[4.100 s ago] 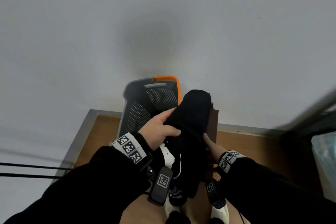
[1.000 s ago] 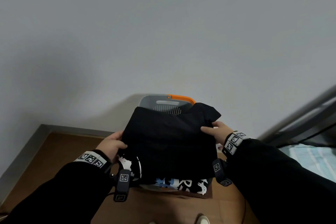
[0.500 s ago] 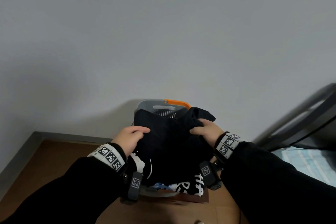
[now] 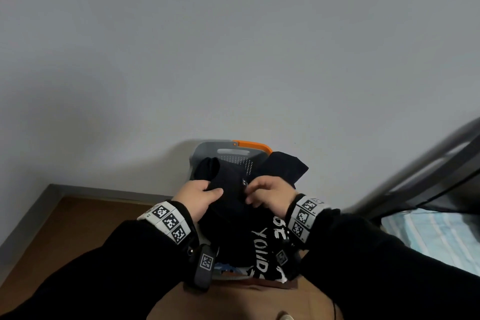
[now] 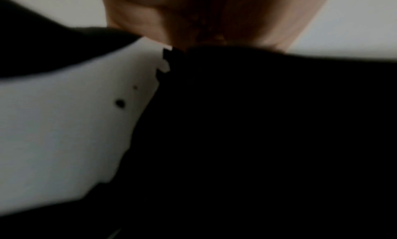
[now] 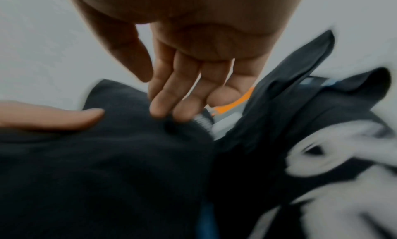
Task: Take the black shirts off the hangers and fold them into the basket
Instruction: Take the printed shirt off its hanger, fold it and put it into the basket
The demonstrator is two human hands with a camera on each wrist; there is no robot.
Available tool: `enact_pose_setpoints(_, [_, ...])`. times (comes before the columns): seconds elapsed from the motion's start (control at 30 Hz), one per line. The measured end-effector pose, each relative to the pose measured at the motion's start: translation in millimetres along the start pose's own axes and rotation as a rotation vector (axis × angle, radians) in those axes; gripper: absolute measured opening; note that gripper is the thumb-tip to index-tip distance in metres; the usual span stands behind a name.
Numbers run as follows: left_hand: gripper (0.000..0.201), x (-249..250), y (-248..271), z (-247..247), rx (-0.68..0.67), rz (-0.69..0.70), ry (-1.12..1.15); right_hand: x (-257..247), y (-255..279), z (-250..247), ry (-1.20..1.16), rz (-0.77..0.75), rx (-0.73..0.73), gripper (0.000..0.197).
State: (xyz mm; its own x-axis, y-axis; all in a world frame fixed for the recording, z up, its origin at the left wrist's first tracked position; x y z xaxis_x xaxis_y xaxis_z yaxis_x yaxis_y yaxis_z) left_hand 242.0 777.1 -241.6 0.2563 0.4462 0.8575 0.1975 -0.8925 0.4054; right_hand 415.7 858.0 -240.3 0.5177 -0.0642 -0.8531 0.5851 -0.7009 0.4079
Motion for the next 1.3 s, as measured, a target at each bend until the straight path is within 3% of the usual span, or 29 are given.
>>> enact_pose_setpoints(0.07, [0.014,-7.2,-0.7,-4.5,0.019,-0.036,0.033,19.5,-9.7,-51.4,0.286,0.026,0.236,0.020])
enact_pose_setpoints(0.17, [0.012,-17.9,-0.6,-11.6,0.073,-0.084,0.153,40.1,-15.3,-103.7,0.577,0.092,0.363,0.044])
enact_pose_setpoints(0.23, [0.011,-20.9,2.5,-13.9,0.096,-0.113,0.212,52.3,-20.0,-116.4,0.722,0.147,0.327,0.054])
enact_pose_setpoints(0.37, [0.013,-23.2,7.3,-15.7,0.121,-0.156,0.365,55.0,-36.1,-97.2,0.957,0.125,0.158,0.053])
enact_pose_setpoints(0.57, [0.015,-40.8,6.4,-29.4,0.200,-0.206,0.500,47.4,-44.1,-88.2,0.937,0.086,0.172,0.021])
enact_pose_setpoints(0.77, [0.014,-42.8,5.0,-25.9,0.192,-0.224,0.527,16.2,-33.1,-91.6,0.929,-0.083,0.244,0.007])
enact_pose_setpoints(0.97, [0.016,-54.4,3.3,-39.4,0.248,-0.256,0.529,-2.1,-8.6,-54.6,0.968,-0.279,0.060,0.008])
enact_pose_setpoints(1.07, [0.016,-60.0,1.8,-40.8,0.242,-0.263,0.545,8.0,-5.5,-33.4,1.014,-0.352,0.011,0.021])
enact_pose_setpoints(1.2, [0.015,-57.8,2.9,-40.5,0.241,-0.250,0.521,49.7,-9.6,-23.1,1.247,-0.135,-0.142,0.054])
enact_pose_setpoints(1.3, [0.017,-59.0,4.6,-42.7,0.248,-0.251,0.514,56.8,-11.3,-24.9,1.199,-0.105,-0.101,0.073])
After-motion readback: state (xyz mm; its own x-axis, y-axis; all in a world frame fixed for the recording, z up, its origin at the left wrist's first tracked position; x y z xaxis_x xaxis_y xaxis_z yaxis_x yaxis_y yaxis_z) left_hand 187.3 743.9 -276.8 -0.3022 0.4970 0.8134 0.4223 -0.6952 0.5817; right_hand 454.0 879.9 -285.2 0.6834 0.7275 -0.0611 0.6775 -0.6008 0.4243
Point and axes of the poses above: each hand's wrist, its own y-axis away from the middle knuckle, its own z-axis out of the palm, x = y × z, the point moved 9 cm from there along -y, towards the middle knuckle, and after that the axes turned 4 degrees about -x, right-handed, at the moved point
